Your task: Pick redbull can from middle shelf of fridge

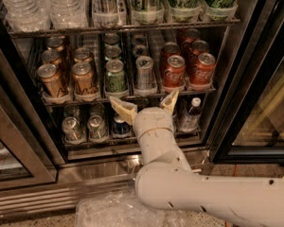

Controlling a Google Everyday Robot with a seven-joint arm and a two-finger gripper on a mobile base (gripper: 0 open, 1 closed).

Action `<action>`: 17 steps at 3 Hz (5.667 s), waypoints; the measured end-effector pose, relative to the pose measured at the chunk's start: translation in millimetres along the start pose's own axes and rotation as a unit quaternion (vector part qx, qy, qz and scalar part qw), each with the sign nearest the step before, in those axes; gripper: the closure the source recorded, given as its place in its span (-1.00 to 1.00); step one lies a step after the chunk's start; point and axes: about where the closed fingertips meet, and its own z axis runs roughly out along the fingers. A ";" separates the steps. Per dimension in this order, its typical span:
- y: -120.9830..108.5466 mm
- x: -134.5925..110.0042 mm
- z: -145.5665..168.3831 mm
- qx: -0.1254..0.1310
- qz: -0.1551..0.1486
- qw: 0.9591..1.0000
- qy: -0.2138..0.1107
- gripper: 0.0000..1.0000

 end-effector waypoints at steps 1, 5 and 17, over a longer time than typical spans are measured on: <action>11.3 -7.1 14.9 -0.018 -0.001 1.000 -0.014 -0.78; -4.4 9.0 50.2 -0.013 -0.030 0.999 -0.002 -0.50; -18.7 -54.8 51.4 0.019 -0.025 0.993 -0.109 1.00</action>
Offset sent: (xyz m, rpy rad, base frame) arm 0.0303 0.0339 -0.0089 -0.0405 -0.0045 0.1087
